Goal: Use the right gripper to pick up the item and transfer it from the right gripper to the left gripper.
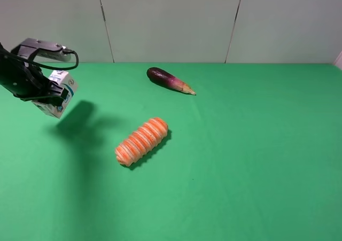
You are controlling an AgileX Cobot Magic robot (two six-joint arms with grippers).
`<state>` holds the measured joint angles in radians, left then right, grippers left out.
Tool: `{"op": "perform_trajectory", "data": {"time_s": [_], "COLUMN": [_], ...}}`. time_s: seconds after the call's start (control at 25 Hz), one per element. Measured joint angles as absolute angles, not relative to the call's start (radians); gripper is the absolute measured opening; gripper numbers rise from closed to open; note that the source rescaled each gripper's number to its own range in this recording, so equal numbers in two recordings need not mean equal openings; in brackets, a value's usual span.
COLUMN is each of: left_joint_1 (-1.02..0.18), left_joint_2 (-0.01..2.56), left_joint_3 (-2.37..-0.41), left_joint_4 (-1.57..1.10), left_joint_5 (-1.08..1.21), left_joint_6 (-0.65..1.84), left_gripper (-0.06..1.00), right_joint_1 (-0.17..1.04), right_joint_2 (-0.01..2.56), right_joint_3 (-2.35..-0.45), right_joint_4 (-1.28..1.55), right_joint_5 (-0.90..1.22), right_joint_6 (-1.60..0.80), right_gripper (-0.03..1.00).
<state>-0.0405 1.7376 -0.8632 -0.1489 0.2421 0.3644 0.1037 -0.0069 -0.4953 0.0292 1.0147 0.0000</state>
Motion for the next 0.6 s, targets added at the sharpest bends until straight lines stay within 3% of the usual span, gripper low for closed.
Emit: {"op": "perform_trajectory", "data": {"time_s": [0.56,0.6], "left_joint_1": [-0.040,-0.040], "left_joint_2": [1.825,1.825], "left_joint_3": [-0.863,-0.863], "left_joint_4": [-0.154,-0.154], "left_joint_5": [0.195,0.191], "left_joint_6": [0.364,0.364], "left_gripper": [0.00,0.04], "right_joint_1": [0.104,0.104], "right_joint_2": [-0.007,-0.007], "right_joint_3": [-0.495,-0.495], "right_joint_4": [0.030,0.030], "right_joint_5": [1.015,1.015], "right_joint_6": [0.000,0.000], "right_gripper": [1.00,1.00]}}
